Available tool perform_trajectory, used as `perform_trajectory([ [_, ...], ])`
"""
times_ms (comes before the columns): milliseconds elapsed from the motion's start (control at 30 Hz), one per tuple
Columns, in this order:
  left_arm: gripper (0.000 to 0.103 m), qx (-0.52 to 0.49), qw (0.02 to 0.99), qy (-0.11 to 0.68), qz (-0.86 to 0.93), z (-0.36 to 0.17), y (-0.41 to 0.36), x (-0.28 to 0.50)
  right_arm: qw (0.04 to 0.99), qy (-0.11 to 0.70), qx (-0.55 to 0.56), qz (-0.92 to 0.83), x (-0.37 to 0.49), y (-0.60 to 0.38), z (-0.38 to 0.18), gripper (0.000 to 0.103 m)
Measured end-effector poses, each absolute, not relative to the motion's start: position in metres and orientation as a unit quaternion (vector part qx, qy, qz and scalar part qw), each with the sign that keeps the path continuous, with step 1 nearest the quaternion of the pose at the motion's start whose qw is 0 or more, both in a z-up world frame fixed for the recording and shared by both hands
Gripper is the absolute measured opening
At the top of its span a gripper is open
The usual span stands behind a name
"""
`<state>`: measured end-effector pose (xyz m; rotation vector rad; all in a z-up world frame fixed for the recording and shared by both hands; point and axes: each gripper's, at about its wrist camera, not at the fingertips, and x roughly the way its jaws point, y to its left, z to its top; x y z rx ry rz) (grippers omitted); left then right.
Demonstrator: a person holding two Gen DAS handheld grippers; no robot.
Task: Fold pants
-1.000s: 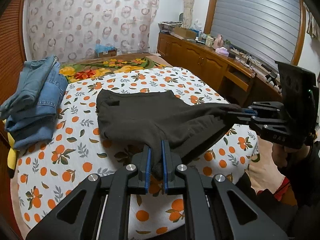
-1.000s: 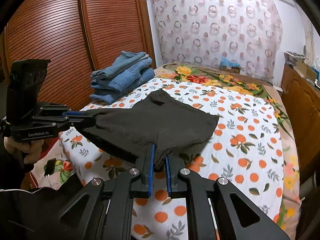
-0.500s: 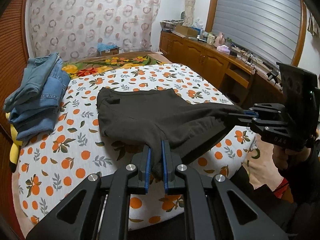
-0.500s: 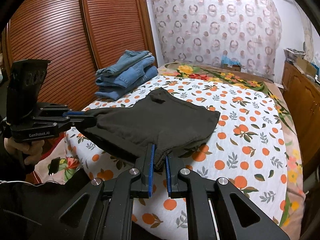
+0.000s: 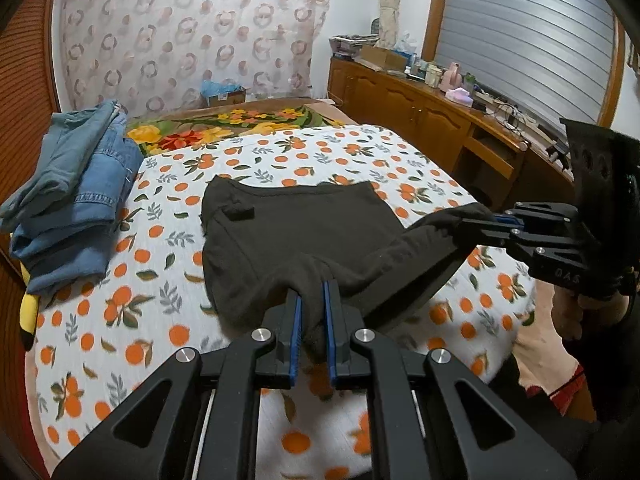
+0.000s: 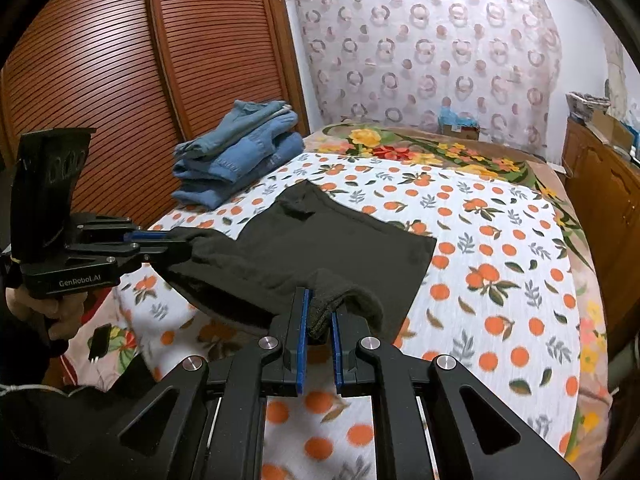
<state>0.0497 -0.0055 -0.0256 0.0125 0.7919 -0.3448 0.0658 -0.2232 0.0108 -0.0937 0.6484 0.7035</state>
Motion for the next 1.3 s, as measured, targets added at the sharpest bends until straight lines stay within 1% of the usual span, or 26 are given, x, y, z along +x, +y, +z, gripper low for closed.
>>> perform_trajectory([
  [433,0.011,-0.008,0.906,0.391,-0.162,-0.033,0.006,0.121,0.888,0.325,-0.049,0.323,0.125,-0.201,0.005,0.01],
  [900,0.011,-0.023,0.891,0.422,-0.165,-0.058,0.013,0.181,0.877,0.361,-0.034,0.315,0.183,-0.188,-0.017,0.01],
  [1033,0.014,-0.028,0.887,0.43,-0.166,-0.063,0.016,0.192,0.876,0.365,-0.032,0.313,0.195,-0.185,-0.02,0.01],
  [1133,0.022,-0.029,0.887,0.432,-0.162,-0.064,0.019,0.197,0.875,0.367,-0.03,0.313,0.201,-0.183,-0.021,0.01],
  [1167,0.029,-0.024,0.888,0.431,-0.159,-0.063,0.02,0.197,0.875,0.367,-0.031,0.313,0.201,-0.184,-0.021,0.01],
  [1200,0.042,-0.019,0.89,0.429,-0.156,-0.063,0.021,0.196,0.876,0.367,-0.033,0.313,0.201,-0.183,-0.021,0.01],
  [1233,0.049,-0.013,0.893,0.424,-0.151,-0.063,0.022,0.195,0.876,0.366,-0.034,0.313,0.202,-0.182,-0.021,0.01],
  [1300,0.051,-0.002,0.897,0.418,-0.145,-0.062,0.025,0.194,0.876,0.366,-0.036,0.312,0.203,-0.182,-0.021,0.012],
])
